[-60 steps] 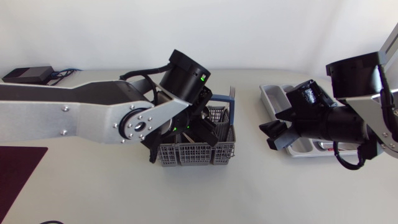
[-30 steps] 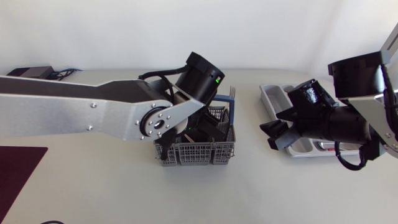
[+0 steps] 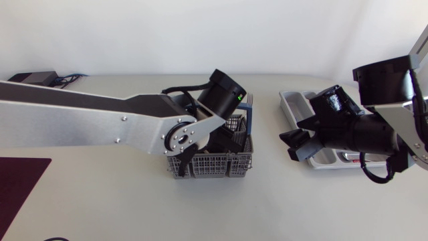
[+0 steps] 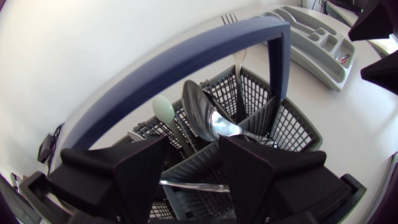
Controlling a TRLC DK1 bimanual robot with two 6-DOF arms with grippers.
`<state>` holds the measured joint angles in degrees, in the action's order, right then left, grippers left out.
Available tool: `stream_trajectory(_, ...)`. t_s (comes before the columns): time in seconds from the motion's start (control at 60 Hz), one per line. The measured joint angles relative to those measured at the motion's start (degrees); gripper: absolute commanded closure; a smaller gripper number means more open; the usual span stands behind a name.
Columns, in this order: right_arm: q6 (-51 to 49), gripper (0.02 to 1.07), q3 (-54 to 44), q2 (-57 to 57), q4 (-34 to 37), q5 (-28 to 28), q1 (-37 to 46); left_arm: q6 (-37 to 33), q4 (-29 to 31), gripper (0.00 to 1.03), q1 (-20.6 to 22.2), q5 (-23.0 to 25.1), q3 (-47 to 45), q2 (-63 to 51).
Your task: Sort the cutlery from the basket into the organizer compartments.
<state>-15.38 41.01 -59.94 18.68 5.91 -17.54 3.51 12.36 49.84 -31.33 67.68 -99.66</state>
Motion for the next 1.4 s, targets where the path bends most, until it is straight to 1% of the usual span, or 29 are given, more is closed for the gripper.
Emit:
stream_trajectory(0.05,0.0,0.33,-0.2,0.0,0.0,0.0,0.0,0.3,-0.2,0.49,0.3,-0.8,0.0,-0.6)
stream_trajectory(0.1,0.0,0.33,-0.4,0.0,0.0,0.0,0.0,0.7,-0.5,0.51,0.7,-1.3,0.0,-0.9)
stream_trajectory(0.167,0.0,0.33,-0.8,0.0,0.0,0.0,0.0,1.4,-0.6,0.51,0.9,-1.7,0.0,-1.0)
stream_trajectory(0.35,0.0,0.33,-0.9,0.0,0.0,0.0,0.0,2.2,-2.1,0.51,0.9,-1.8,0.0,-1.0)
stream_trajectory(0.433,0.0,0.33,-0.9,0.0,0.0,0.0,0.0,2.5,-3.3,0.53,0.9,-1.8,0.0,-1.0)
stream_trajectory(0.467,0.0,0.33,-0.9,0.0,0.0,0.0,0.0,2.5,-3.8,0.57,0.9,-1.9,0.0,-1.0)
stream_trajectory(0.517,0.0,0.33,-0.9,0.0,0.0,0.0,0.0,2.5,-4.8,0.58,0.9,-2.0,0.0,-1.0)
stream_trajectory(0.567,0.0,0.33,-0.9,0.0,0.0,0.0,0.0,2.5,-5.5,0.63,0.9,-2.0,-0.1,-1.0)
stream_trajectory(0.6,0.0,0.33,-0.9,0.0,0.0,0.0,0.0,2.5,-6.1,0.64,0.9,-2.0,-0.2,-1.0)
stream_trajectory(0.633,0.0,0.33,-0.9,0.0,0.0,0.0,0.0,2.5,-6.3,0.69,0.8,-2.0,-0.2,-1.0)
stream_trajectory(0.767,0.0,0.33,-0.9,0.0,0.0,0.0,0.0,2.5,-6.9,0.8,0.4,-1.9,-0.2,-1.3)
stream_trajectory(0.783,0.0,0.33,-0.9,0.0,0.0,0.0,0.0,2.5,-6.9,0.83,0.3,-1.9,-0.2,-1.4)
stream_trajectory(0.85,0.0,0.33,-0.9,0.0,0.0,0.0,0.0,2.5,-6.9,0.88,0.0,-1.7,-0.4,-1.5)
stream_trajectory(0.933,0.0,0.33,-0.9,0.0,0.0,0.0,0.0,2.5,-7.1,0.89,0.0,-1.0,-0.5,-1.6)
stream_trajectory(0.967,0.0,0.33,-0.9,0.0,0.0,0.0,0.0,2.5,-7.1,0.93,0.0,-0.8,-0.6,-1.6)
stream_trajectory(1.033,0.0,0.33,-0.9,0.0,0.0,0.0,0.0,2.5,-7.2,0.96,0.0,-0.5,-0.6,-1.6)
stream_trajectory(1.167,0.0,0.33,-0.9,0.0,0.0,0.0,0.0,3.0,-8.9,0.99,0.2,0.5,-0.6,-1.6)
stream_trajectory(1.267,0.0,0.33,-0.9,0.0,0.0,0.0,0.0,3.0,-10.4,1.0,0.5,1.3,-0.6,-1.3)
stream_trajectory(1.4,0.0,0.33,-1.0,0.0,0.0,0.0,0.0,2.8,-11.8,1.0,1.3,1.3,-1.7,-0.1)
